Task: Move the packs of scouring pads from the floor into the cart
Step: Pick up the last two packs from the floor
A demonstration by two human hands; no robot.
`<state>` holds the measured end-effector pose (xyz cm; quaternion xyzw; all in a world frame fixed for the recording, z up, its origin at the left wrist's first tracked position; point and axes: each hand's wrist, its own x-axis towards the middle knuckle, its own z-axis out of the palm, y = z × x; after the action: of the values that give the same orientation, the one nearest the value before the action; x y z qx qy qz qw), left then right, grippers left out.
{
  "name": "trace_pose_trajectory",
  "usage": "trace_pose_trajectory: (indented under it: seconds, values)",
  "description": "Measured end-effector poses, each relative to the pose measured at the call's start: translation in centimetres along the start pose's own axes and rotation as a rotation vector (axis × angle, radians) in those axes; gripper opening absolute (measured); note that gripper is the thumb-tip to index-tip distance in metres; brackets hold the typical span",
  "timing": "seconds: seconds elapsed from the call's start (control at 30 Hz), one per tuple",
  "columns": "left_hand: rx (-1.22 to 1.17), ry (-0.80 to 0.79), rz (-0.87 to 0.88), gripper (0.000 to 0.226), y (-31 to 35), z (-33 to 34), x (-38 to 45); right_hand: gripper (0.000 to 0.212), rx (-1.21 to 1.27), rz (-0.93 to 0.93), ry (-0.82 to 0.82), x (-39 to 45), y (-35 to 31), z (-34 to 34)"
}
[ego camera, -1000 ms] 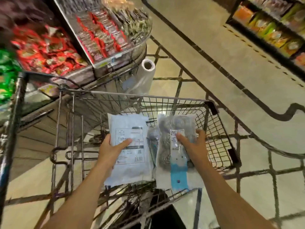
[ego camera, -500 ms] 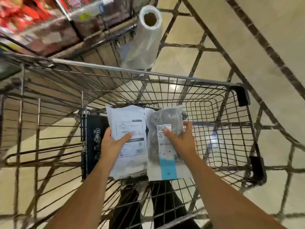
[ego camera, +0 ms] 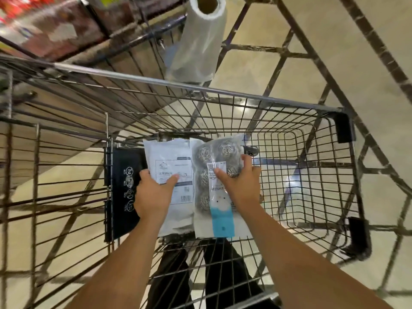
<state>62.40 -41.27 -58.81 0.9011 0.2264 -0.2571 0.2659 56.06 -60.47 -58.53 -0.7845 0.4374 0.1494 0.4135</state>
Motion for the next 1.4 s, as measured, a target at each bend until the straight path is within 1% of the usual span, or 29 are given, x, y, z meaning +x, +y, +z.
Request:
trace_pose_trajectory:
  seconds: [0.07,0.13,0.2,0.27,0.3,0.37,0.47,0.53,0.6,0.67,0.77,0.83,0.93,1.03,1.13,1.23,1.33,1.4]
  values:
    - [0.12,0.018,0.034,0.086,0.2,-0.1,-0.6,0.087,-0.068,0.03,-0.028,-0.2,-0.2,-0.3]
    - [0.288,0.057,0.095,0.088,0.3,-0.7,-1.4,0.089,-0.237,0.044,-0.029,-0.5,-0.5,-0.6]
    - [0.472,0.091,0.206,0.081,0.4,-1.6,-2.5,0.095,-0.352,0.059,-0.016,-0.9,-1.0,-1.1]
    - [0.578,0.094,0.318,0.073,0.5,-3.0,-3.4,0.101,-0.408,0.059,-0.033,-1.6,-1.8,-1.8]
    - [0.605,0.098,0.367,0.069,0.5,-3.9,-3.8,0.101,-0.433,0.032,-0.029,-2.0,-2.4,-2.3]
    - [0.642,0.141,0.461,0.063,0.7,-6.5,-4.8,0.092,-0.458,-0.096,0.009,-3.0,-3.9,-3.4]
    - [0.752,0.281,0.57,0.058,1.3,-11.8,-6.9,0.074,-0.622,-0.416,0.055,-4.9,-7.7,-5.3]
    - [0.8,0.36,0.584,0.056,1.3,-15.8,-8.5,0.07,-0.768,-0.622,-0.001,-6.5,-11.0,-6.2]
    - [0.802,0.439,0.555,0.055,0.7,-19.9,-9.8,0.068,-0.901,-0.779,-0.066,-8.5,-14.7,-6.4]
    - [0.779,0.521,0.503,0.054,-0.6,-24.4,-11.4,0.067,-0.969,-0.903,-0.087,-11.3,-18.4,-6.2]
    - [0.75,0.623,0.414,0.055,-3.7,-31.1,-14.3,0.065,-1.021,-1.069,-0.068,-16.7,-23.6,-5.0]
    - [0.709,0.68,0.355,0.053,-6.2,-35.2,-16.4,0.063,-1.009,-1.185,-0.053,-20.7,-26.7,-4.0]
    - [0.609,0.8,0.27,0.046,-12.0,-41.2,-20.3,0.064,-0.975,-1.38,-0.028,-28.9,-31.1,-1.4]
    - [0.531,0.879,0.155,0.047,-18.7,-46.7,-24.5,0.065,-0.949,-1.543,0.017,-37.8,-34.7,1.9]
    - [0.499,0.922,0.044,0.051,-24.9,-51.5,-28.9,0.063,-0.885,-1.649,0.006,-46.8,-37.1,5.7]
    - [0.477,0.974,-0.044,0.051,-31.9,-55.5,-32.8,0.063,-0.84,-1.734,0.037,-55.4,-38.7,9.3]
    - [0.441,1.066,-0.137,0.05,-38.5,-58.7,-36.7,0.064,-0.837,-1.815,-0.001,-63.2,-39.8,12.6]
    - [0.449,1.076,-0.217,0.054,-42.4,-60.7,-39.4,0.061,-0.805,-1.893,-0.019,-67.9,-40.1,15.0]
